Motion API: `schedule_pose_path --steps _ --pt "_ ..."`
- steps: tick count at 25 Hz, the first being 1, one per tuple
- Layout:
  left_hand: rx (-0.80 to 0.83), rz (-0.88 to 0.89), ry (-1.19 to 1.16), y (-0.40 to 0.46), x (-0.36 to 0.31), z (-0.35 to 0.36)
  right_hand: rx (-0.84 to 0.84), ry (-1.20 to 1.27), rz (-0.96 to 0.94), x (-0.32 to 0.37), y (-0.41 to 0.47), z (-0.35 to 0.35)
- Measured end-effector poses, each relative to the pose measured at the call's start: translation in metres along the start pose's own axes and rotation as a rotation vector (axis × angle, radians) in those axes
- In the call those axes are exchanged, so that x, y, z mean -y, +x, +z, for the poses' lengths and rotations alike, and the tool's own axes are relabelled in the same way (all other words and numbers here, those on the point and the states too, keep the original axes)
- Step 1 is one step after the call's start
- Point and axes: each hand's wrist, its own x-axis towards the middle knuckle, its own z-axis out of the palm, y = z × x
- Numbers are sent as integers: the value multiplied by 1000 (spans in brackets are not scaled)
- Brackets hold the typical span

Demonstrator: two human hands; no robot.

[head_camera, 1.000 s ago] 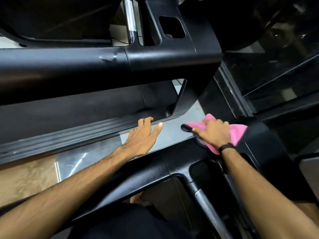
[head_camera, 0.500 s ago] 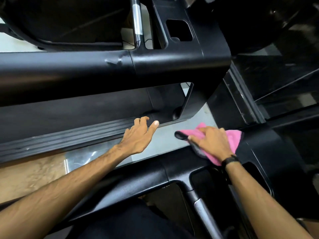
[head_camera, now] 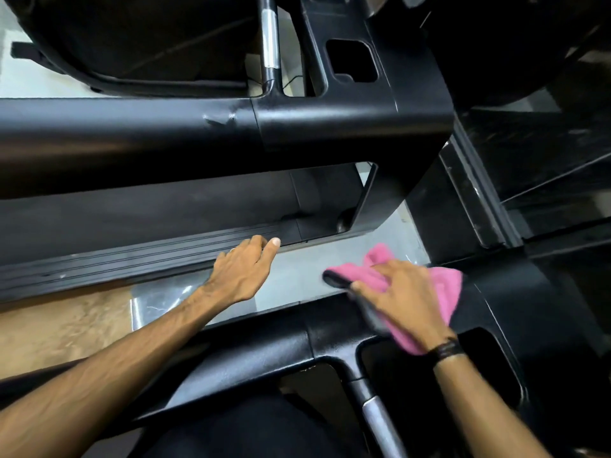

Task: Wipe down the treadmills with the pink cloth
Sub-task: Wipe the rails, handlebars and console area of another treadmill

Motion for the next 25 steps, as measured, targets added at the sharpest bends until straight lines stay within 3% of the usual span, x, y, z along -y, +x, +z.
schedule_pose_path --steps 3,7,10,12,14,16,18,20,23,25 --pt "-17 -27 -9 -2 -2 0 210 -226 312 -38 61 -7" --pt "2 0 6 -4 -18 7 545 -184 121 45 93 41" --pt "-5 9 -23 1 -27 10 338 -54 -175 105 42 46" --pt "-9 20 -34 4 -30 13 144 54 -225 76 8 29" --pt "2 46 -30 5 -37 17 49 11 -89 8 3 8" --pt "32 69 -13 6 -48 24 -8 -180 151 -62 25 -12" --pt "70 111 -3 5 -63 35 37 -299 295 -85 50 -19" --pt "88 150 -12 4 -77 43 68 -367 197 -56 55 -6" --pt "93 181 -49 7 -91 49 -106 -94 -29 -7 -8 20" --pt "88 182 -44 10 -94 50 -244 85 -89 -28 -42 14"
